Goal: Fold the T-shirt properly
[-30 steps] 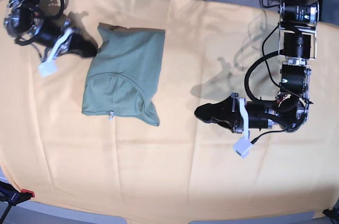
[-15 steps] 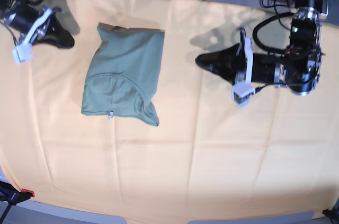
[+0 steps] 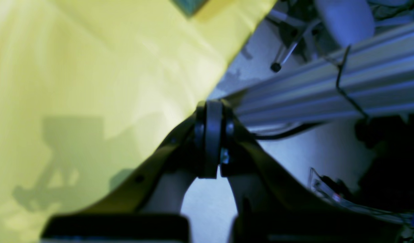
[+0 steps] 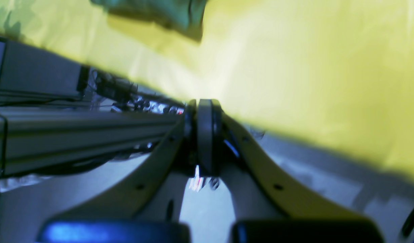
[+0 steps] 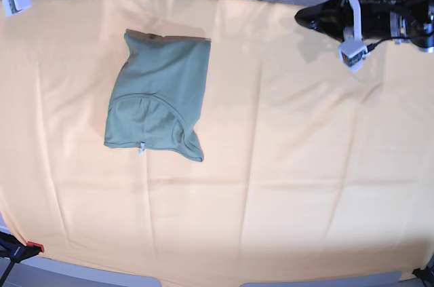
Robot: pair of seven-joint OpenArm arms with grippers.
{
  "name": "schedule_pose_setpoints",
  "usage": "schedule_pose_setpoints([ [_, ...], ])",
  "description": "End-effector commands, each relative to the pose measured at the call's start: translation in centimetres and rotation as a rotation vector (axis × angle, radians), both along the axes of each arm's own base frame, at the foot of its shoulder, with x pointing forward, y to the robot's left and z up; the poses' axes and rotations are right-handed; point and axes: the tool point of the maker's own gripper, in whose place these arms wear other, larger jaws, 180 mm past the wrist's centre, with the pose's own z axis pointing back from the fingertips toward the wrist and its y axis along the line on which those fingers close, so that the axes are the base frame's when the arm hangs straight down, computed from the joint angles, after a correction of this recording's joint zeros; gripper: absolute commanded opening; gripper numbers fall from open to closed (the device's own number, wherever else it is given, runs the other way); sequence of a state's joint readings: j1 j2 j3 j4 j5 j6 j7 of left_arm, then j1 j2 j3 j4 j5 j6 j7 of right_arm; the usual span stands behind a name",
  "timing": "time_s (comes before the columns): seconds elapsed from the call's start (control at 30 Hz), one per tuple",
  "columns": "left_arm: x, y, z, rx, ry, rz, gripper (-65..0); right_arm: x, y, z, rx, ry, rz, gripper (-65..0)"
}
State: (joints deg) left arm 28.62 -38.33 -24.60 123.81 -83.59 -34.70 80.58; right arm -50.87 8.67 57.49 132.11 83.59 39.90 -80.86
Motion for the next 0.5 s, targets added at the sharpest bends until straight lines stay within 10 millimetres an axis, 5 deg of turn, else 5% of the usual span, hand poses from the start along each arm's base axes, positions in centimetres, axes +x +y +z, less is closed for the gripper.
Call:
schedule_pose_setpoints([
  [0.0, -0.8, -0.2, 0.8, -0.008, -0.004, -0.012, -65.0, -0.5, 0.1, 0.5, 0.003, 0.001, 0.005, -65.0],
  [0.47, -14.4, 0.9, 0.3, 0.06, 0.425, 0.066, -65.0, -10.0, 0.6, -0.9, 0.061, 0.331, -0.084, -65.0],
])
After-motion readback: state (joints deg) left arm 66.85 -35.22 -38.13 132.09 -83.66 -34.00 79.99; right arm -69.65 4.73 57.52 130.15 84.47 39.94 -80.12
